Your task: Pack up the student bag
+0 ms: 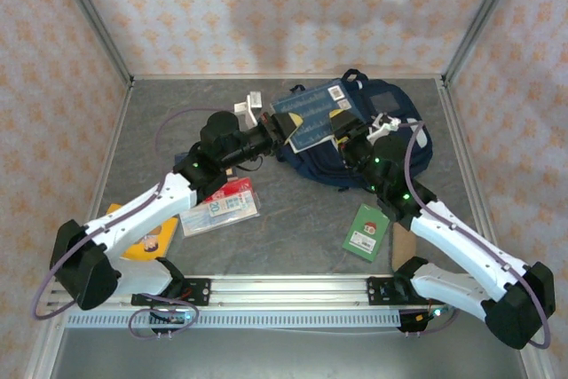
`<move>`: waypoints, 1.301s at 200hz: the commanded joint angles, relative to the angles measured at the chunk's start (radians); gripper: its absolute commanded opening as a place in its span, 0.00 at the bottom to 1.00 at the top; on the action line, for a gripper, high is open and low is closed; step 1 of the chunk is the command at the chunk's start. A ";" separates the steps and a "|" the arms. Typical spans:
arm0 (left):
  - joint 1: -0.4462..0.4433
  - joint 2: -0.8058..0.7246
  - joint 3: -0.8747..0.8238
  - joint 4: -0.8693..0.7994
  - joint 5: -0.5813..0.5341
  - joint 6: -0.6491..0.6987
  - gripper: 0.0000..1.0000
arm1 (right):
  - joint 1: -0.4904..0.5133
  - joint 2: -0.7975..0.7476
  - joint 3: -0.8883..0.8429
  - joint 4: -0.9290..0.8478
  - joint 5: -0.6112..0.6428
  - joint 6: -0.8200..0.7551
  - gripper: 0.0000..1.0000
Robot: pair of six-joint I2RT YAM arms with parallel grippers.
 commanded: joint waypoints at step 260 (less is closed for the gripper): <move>0.129 -0.338 -0.008 -0.874 -0.127 0.474 0.00 | -0.188 1.116 0.968 -0.953 -0.093 -1.175 0.13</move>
